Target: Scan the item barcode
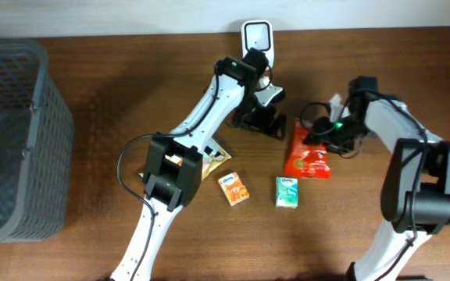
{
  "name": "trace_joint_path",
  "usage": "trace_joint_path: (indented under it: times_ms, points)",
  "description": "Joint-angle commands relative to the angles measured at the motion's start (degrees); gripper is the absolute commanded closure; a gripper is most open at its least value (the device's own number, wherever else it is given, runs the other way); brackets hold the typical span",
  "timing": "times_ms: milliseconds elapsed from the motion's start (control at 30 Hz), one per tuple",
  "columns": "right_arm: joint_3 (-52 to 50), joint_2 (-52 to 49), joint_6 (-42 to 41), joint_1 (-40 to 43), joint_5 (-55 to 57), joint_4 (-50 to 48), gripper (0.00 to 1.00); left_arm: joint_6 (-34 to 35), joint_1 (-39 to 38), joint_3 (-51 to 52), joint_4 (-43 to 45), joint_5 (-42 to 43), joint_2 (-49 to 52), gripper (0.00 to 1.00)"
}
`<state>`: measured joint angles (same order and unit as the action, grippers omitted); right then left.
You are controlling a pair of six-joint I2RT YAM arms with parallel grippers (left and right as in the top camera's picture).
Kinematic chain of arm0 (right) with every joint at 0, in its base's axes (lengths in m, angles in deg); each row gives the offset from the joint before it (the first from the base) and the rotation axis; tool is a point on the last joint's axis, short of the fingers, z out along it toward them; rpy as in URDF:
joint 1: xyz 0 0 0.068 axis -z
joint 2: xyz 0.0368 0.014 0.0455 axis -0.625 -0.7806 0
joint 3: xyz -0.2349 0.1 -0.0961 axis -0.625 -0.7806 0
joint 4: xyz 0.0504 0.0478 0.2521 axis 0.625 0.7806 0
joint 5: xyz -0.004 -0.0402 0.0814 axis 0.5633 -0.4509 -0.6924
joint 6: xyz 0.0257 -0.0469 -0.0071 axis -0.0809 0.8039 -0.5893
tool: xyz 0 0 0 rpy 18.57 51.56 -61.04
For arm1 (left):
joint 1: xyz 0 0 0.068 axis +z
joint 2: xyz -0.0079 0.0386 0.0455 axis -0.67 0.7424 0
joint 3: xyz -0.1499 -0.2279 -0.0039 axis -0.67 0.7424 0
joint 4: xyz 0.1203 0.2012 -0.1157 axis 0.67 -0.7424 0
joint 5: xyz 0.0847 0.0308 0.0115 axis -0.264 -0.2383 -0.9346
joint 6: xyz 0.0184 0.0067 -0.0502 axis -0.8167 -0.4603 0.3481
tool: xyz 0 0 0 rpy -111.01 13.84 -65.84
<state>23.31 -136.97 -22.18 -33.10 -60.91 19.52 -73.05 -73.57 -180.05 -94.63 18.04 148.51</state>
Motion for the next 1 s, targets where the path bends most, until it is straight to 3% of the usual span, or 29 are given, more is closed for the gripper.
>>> trace_joint_path:
  times_ms: [0,67,133,300,333,500,533,600,667,700,733,833,967]
  points:
    - [-1.05,-0.07,-1.33,-7.85,-8.81,-3.04,0.47,1.7,3.45,-0.61,-2.03,-3.39,0.66,0.01]
    - [-0.81,-0.04,-6.14,-12.5,-8.87,-7.32,0.45,1.66,6.6,-0.61,-4.61,-3.32,0.66,0.01]
    - [1.95,0.02,-6.1,-13.51,-11.65,-6.19,0.25,1.42,8.9,-0.61,-6.75,-1.99,0.66,0.01]
    - [23.08,0.17,-1.66,-5.4,-1.44,16.98,0.11,1.46,7.48,-0.61,-6.86,1.7,1.29,0.02]
    - [24.81,0.17,-1.53,-2.51,-1.49,18.91,0.01,1.49,6.58,-0.61,-6.86,3.56,2.36,0.03]
    - [24.76,0.07,-1.51,1.95,5.27,20.39,0.01,1.42,3.15,-0.61,-6.67,11.28,8.94,0.07]
    - [24.76,0.07,-1.51,1.95,5.66,20.33,0.02,1.44,2.64,-0.61,-6.38,11.28,9.66,0.11]
    - [24.74,0.07,-1.51,1.88,5.66,20.33,0.02,1.46,2.14,-0.61,-4.59,10.34,10.1,0.44]
    - [24.72,0.07,-1.51,1.9,6.29,20.39,0.02,1.46,2.16,-0.61,-3.87,7.87,10.1,0.66]
    - [24.72,0.07,-1.51,1.88,7.32,20.57,0.01,1.46,2.16,-0.61,-3.91,4.48,10.1,0.89]
    - [24.5,0.04,-1.51,1.88,7.32,20.74,0.01,1.46,2.16,-0.61,-3.93,3.08,10.08,1.0]
    - [23.85,0.04,-1.51,1.88,7.32,21.38,0.01,1.49,2.58,-1.97,-4.61,1.75,10.05,1.0]
    - [23.85,0.04,-1.51,1.88,7.32,20.72,0.01,5.2,5.64,-20.04,-15.69,-18.45,10.05,1.0]
